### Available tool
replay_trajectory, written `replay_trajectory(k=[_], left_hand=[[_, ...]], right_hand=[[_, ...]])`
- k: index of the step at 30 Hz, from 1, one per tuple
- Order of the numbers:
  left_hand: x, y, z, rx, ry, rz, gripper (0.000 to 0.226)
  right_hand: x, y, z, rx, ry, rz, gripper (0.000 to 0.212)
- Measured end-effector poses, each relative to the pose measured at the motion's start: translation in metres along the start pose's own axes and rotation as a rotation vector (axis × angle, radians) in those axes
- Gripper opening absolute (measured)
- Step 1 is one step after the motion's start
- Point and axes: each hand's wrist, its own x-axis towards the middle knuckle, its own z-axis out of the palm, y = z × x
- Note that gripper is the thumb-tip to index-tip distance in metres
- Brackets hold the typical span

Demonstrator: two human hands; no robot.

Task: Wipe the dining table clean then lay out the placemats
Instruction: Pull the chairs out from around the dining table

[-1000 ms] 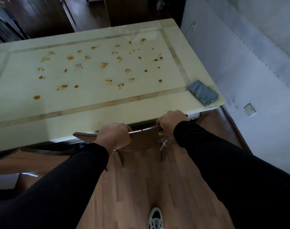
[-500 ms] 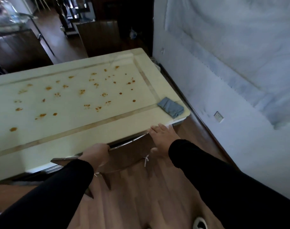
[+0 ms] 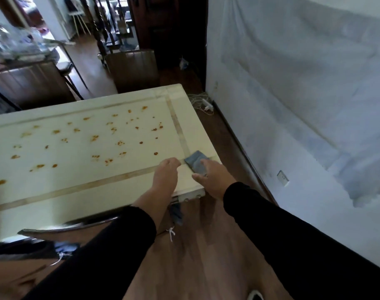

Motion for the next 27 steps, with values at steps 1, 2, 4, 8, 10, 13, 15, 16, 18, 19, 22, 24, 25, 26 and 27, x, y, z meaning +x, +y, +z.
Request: replay_trajectory(k=[1, 2, 4, 8, 10, 13, 15, 16, 18, 19, 22, 24, 25, 26, 27], left_hand=[[-0.001, 0.006, 0.017, -0.111, 0.039, -0.057, 0.040], [-0.001, 0.011, 0.034, -0.234, 0.089, -0.121, 0.044], [0.000, 0.020, 0.062, -0.388, 0.191, -0.202, 0.039], [0.009, 0.035, 0.114, -0.536, 0.257, -0.265, 0.025], [0.012, 0.042, 0.132, -0.596, 0.238, -0.291, 0.021], [0.021, 0.053, 0.153, -0.624, 0.244, -0.317, 0.019], [0.036, 0.066, 0.165, -0.621, 0.268, -0.332, 0.020], [0.042, 0.071, 0.167, -0.622, 0.287, -0.345, 0.022], [0.062, 0.084, 0.172, -0.632, 0.335, -0.372, 0.029], [0.074, 0.092, 0.176, -0.631, 0.350, -0.370, 0.035], [0.110, 0.117, 0.190, -0.641, 0.334, -0.334, 0.051], [0.131, 0.134, 0.201, -0.646, 0.290, -0.315, 0.053], [0.140, 0.145, 0.207, -0.651, 0.261, -0.305, 0.052], [0.150, 0.154, 0.212, -0.657, 0.236, -0.290, 0.047], [0.158, 0.165, 0.217, -0.664, 0.212, -0.277, 0.041]], right_hand=[[0.001, 0.011, -0.013, 0.072, 0.003, 0.015, 0.054], [0.004, 0.024, -0.025, 0.134, 0.005, 0.033, 0.051], [0.008, 0.048, -0.048, 0.259, 0.011, 0.081, 0.048], [0.026, 0.098, -0.092, 0.420, 0.046, 0.141, 0.050], [0.038, 0.115, -0.109, 0.477, 0.087, 0.165, 0.050], [0.060, 0.136, -0.126, 0.599, 0.129, 0.190, 0.042], [0.078, 0.147, -0.133, 0.657, 0.120, 0.204, 0.038], [0.084, 0.149, -0.135, 0.663, 0.104, 0.206, 0.037], [0.103, 0.154, -0.139, 0.667, 0.093, 0.208, 0.036], [0.114, 0.157, -0.142, 0.670, 0.100, 0.207, 0.036], [0.148, 0.161, -0.156, 0.675, 0.110, 0.225, 0.037], [0.167, 0.164, -0.166, 0.679, 0.109, 0.231, 0.036], [0.176, 0.166, -0.171, 0.685, 0.116, 0.227, 0.035], [0.185, 0.169, -0.176, 0.689, 0.125, 0.224, 0.033], [0.194, 0.171, -0.180, 0.694, 0.132, 0.223, 0.032]])
